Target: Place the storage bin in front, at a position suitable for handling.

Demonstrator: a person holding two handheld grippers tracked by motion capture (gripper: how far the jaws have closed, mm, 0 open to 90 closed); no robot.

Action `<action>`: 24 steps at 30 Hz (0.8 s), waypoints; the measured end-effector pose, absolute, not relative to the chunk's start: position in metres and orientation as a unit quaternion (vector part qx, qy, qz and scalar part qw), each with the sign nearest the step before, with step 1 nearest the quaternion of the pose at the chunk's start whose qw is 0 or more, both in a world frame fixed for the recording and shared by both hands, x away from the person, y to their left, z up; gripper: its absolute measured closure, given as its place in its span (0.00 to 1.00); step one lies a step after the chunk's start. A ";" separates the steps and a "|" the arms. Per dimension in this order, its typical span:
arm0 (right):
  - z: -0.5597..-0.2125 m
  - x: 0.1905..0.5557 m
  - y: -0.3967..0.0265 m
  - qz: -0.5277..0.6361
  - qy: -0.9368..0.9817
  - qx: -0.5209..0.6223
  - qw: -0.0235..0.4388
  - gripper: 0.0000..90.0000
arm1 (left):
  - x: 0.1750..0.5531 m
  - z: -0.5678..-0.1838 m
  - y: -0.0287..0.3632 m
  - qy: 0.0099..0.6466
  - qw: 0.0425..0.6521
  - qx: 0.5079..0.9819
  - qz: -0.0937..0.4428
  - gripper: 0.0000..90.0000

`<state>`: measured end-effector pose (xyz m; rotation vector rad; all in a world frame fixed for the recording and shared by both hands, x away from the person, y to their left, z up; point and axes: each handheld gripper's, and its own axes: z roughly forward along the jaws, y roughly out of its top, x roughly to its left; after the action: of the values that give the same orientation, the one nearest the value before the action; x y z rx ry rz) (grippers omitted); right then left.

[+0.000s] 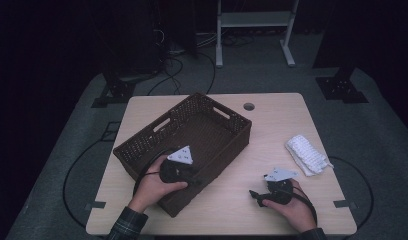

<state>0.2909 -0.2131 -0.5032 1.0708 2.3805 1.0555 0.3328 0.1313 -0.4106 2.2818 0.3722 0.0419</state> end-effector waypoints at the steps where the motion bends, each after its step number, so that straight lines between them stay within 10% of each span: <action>1: -0.503 0.291 -0.213 0.370 0.834 0.375 0.162 0.21 | 0.333 -0.410 0.133 0.149 0.407 0.901 0.017 0.65; 24: -0.485 0.293 -0.248 0.381 0.808 0.405 0.195 0.38 | 0.331 -0.411 0.134 0.141 0.412 0.900 0.019 0.71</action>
<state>0.2933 -0.2476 -0.4849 1.1357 2.2631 1.0682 0.3310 0.1337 -0.4106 2.2641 0.3554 0.0487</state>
